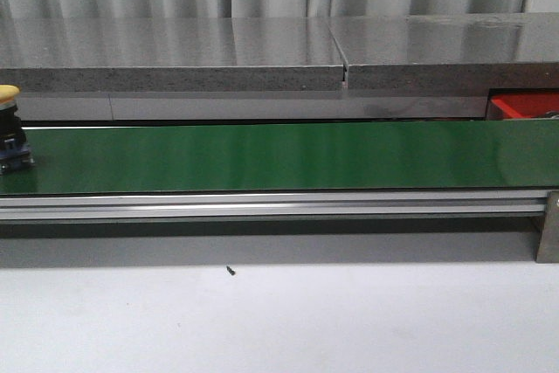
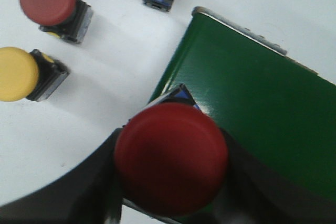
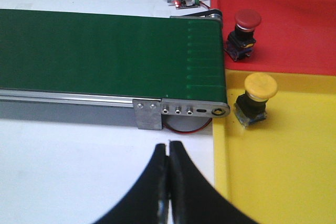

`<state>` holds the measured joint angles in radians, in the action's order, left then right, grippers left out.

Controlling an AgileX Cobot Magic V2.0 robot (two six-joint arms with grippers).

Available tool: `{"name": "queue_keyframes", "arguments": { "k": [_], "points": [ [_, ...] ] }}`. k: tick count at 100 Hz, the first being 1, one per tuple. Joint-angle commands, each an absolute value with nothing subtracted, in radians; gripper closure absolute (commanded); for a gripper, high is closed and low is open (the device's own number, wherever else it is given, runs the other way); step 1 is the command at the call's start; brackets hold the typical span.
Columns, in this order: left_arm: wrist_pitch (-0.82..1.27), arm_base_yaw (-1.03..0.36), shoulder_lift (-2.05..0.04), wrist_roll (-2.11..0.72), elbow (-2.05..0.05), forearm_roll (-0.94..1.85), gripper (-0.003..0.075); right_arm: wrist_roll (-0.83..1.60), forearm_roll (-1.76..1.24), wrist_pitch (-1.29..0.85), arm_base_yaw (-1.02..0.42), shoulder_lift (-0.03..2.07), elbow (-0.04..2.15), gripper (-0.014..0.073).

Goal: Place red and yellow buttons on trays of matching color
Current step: 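Set the red button on the green belt and release it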

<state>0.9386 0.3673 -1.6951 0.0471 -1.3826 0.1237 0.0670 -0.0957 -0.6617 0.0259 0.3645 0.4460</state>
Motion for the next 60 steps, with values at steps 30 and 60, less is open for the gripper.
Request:
{"name": "queue_keyframes", "arguments": {
  "k": [30,60],
  "points": [
    [0.897,0.336,-1.723,0.044,-1.406,0.131,0.0489,0.072,-0.090,-0.590,0.024,0.369,0.472,0.0708],
    [0.905,0.336,-1.729,0.033,-1.406,0.131,0.0293,0.072,-0.090,-0.590,0.024,0.369,0.472,0.0708]
  ]
}}
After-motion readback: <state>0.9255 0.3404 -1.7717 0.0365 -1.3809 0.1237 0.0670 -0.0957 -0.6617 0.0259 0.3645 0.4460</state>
